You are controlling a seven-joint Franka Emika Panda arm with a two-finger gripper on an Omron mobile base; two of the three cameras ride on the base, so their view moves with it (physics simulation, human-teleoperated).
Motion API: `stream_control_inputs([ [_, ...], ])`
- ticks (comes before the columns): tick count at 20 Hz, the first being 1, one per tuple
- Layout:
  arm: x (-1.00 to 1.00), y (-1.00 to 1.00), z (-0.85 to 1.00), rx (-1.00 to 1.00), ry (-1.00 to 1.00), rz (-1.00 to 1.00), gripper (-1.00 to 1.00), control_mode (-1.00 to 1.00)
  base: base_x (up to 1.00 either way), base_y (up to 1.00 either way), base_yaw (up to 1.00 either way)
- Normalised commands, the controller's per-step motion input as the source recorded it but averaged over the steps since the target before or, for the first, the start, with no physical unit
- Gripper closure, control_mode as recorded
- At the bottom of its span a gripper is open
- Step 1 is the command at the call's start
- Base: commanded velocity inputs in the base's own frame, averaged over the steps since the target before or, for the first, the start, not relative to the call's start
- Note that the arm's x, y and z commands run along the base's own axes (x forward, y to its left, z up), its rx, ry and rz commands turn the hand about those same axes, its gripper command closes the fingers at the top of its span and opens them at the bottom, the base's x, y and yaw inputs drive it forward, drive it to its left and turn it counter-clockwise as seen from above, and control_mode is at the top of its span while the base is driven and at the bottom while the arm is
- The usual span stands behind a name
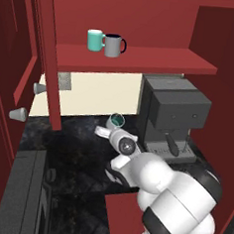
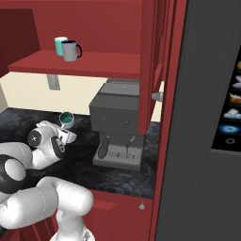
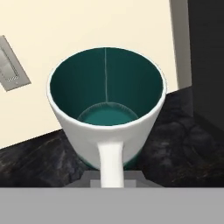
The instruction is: Pick the mug on the counter and place it in the cabinet with the handle facing the right, like the mugs already inside.
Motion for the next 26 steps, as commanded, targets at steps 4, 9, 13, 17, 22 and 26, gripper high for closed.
stream_control_inputs([
  [4,-0.01,0.00,0.55,0.00,0.00,0.00,1.00,-1.00,0.00,0.00,0.00],
  [9,-0.13,0.00,0.56,0.00,0.00,0.00,1.00,-1.00,0.00,0.00,0.00],
  [13,-0.26,0.00,0.57,0.00,0.00,0.00,1.00,-1.00,0.00,0.00,0.00],
  [17,-0.33,0.00,0.52,0.00,0.03,0.00,1.00,-1.00,0.00,0.00,0.00],
  [22,-0.40,0.00,0.37,0.00,0.07,0.01,1.00,-1.00,0.00,0.00,0.00],
  [26,-0.24,0.00,0.25,-0.01,0.03,0.09,1.00,-1.00,0.00,0.00,0.00],
])
